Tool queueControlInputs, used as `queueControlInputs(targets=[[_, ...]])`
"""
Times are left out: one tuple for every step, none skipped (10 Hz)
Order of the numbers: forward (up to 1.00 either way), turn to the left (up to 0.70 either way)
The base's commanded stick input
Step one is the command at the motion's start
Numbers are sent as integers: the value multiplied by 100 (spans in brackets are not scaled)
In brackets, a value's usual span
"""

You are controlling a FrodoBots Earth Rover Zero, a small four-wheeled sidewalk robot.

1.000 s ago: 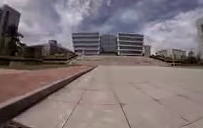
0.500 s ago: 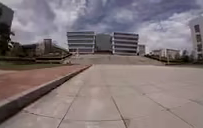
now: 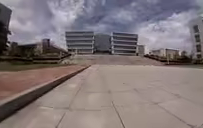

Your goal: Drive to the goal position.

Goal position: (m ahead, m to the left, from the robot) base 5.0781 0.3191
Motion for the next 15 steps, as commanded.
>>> queueControlInputs(targets=[[100,0],[100,0],[100,0],[100,0],[100,0],[100,0],[100,0],[100,0],[100,0],[100,0],[100,0],[100,0],[100,0],[100,0],[100,0]])
